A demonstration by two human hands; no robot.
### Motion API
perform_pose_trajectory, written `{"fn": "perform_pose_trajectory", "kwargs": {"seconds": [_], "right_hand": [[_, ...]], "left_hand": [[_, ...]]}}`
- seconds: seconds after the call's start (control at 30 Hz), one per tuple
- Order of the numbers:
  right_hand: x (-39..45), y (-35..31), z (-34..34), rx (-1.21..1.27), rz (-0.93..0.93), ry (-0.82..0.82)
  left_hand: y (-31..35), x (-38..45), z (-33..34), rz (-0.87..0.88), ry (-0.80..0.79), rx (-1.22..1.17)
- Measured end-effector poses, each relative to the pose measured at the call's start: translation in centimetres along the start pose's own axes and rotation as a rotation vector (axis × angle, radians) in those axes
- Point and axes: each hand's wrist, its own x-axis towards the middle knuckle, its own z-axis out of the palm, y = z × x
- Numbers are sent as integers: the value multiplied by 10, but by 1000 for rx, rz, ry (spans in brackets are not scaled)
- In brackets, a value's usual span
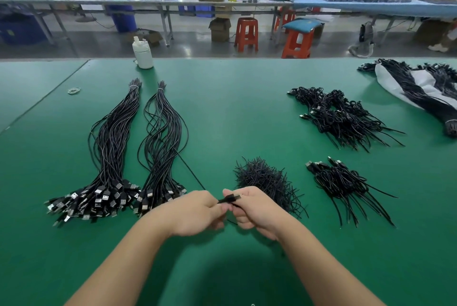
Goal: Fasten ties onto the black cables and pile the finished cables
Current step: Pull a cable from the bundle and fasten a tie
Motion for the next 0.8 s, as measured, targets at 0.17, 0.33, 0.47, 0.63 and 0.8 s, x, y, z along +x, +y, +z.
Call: {"fn": "perform_pose_trajectory", "kwargs": {"seconds": [0.17,0.33,0.47,0.63,0.8], "right_hand": [[-1,3,8,81,-76,2],[-5,-3,12,-62,-165,63],[-13,-8,17,-500,-349,129],[-10,-5,13,-798,-467,257],[-10,-9,20,-838,-495,271]], "left_hand": [[-13,5,2,93,126,194],[-21,6,7,172,140,275],[-25,11,6,150,113,387],[-26,11,14,103,102,541],[-25,12,21,225,220,388]]}}
